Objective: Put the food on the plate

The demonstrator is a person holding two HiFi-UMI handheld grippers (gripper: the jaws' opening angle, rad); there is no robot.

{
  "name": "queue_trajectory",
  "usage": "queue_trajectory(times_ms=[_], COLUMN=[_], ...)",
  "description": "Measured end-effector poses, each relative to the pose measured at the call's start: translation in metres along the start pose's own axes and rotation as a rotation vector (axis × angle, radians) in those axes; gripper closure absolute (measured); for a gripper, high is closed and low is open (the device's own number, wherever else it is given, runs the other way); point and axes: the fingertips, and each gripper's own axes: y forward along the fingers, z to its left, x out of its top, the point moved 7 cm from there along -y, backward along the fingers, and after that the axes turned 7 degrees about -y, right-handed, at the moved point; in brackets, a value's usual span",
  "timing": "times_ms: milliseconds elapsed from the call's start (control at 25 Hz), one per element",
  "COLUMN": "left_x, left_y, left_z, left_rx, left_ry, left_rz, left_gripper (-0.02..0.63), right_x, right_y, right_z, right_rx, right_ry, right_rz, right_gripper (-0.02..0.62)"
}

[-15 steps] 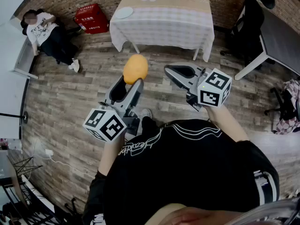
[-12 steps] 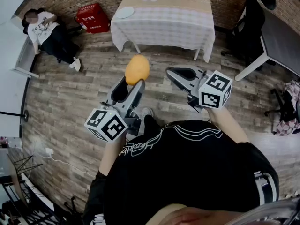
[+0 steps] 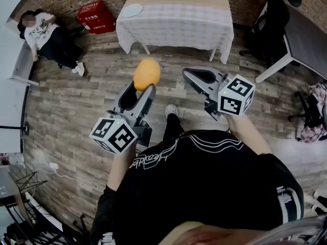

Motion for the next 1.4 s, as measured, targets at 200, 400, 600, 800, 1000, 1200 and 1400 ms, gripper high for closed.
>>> queue_trajectory(times_ms=[200,400,600,800,1000,1200,1400], left_x=[0.01,0.046,0.082,0.123,0.153,0.176,0.191], left_y=[0.008,0.052,0.078,0.113,0.144,0.17,0.191], left_z=[0.017,0.083,0.125,0.166,0.206,0.244,0.272], left_rx=[0.011,0.029,0.031,0.015,0.016,0.028,0.03], left_ry=[0.019,0.005,-0.007,-0.008,-0.005,0.003,0.013], left_rz=[-0.004,0.023,0.02,0.017,0.014,0.021,0.027], left_gripper=[0.341,0.341,0.341,0.341,0.341,0.341,0.341], right_x=[0.006,0.014,0.029,0.045,0.056,0.061,0.067], right_y=[0.012,0.073,0.115,0.159,0.199,0.239,0.266], right_z=[-0.009,-0.065,-0.099,-0.138,-0.176,-0.209,-0.235], right_rx=[-0.013,-0.026,-0.042,-0.063,-0.074,-0.081,-0.091], right_ry=[-0.005,0.026,0.043,0.057,0.063,0.045,0.045], right_rz=[0.003,0.029,0.036,0.031,0.031,0.055,0.038], right_gripper=[0.598,0.598,0.598,0.598,0.598,0.598,0.598])
